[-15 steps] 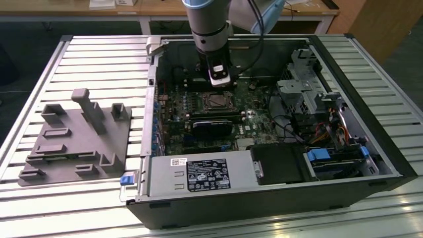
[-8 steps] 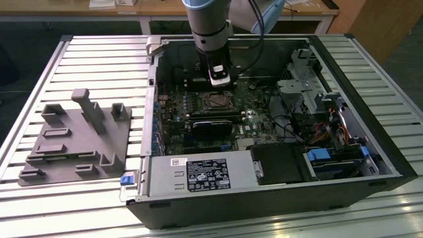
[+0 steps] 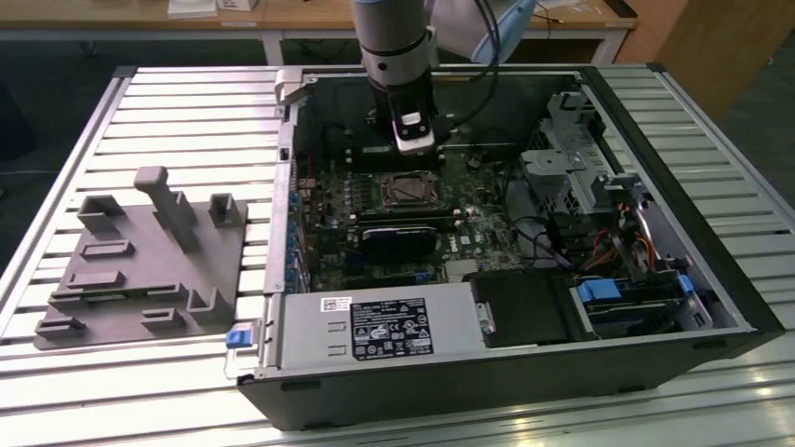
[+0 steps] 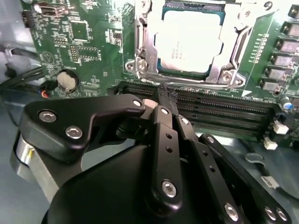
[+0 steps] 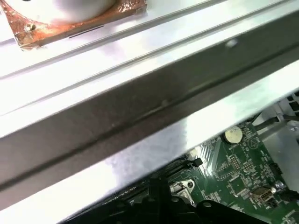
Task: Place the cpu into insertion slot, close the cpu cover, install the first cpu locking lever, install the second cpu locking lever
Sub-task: 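Install the first cpu locking lever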
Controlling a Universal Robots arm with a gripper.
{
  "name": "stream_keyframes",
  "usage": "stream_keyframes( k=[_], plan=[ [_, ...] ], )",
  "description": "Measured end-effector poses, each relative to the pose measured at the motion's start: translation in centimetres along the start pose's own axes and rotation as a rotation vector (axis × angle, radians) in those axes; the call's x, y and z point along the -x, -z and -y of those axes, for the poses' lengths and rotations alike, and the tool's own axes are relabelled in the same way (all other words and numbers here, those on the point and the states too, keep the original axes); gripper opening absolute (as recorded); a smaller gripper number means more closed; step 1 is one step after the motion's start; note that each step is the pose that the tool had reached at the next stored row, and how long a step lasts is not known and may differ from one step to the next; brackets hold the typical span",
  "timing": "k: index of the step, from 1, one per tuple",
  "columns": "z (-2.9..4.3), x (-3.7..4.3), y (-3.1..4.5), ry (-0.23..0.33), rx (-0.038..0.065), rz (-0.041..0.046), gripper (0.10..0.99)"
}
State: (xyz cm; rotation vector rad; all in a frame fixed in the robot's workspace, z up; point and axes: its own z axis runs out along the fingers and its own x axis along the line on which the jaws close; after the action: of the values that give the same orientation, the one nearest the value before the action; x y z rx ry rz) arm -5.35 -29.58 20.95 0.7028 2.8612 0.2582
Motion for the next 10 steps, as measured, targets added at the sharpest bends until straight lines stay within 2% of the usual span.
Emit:
stream_keyframes(
  k=[5,10],
  plan=[
    [-0.16,0.10,0.74,0.000,0.000,0.0000,0.106],
    [-0.18,0.11,0.81,0.000,0.000,0.0000,0.106]
  ],
)
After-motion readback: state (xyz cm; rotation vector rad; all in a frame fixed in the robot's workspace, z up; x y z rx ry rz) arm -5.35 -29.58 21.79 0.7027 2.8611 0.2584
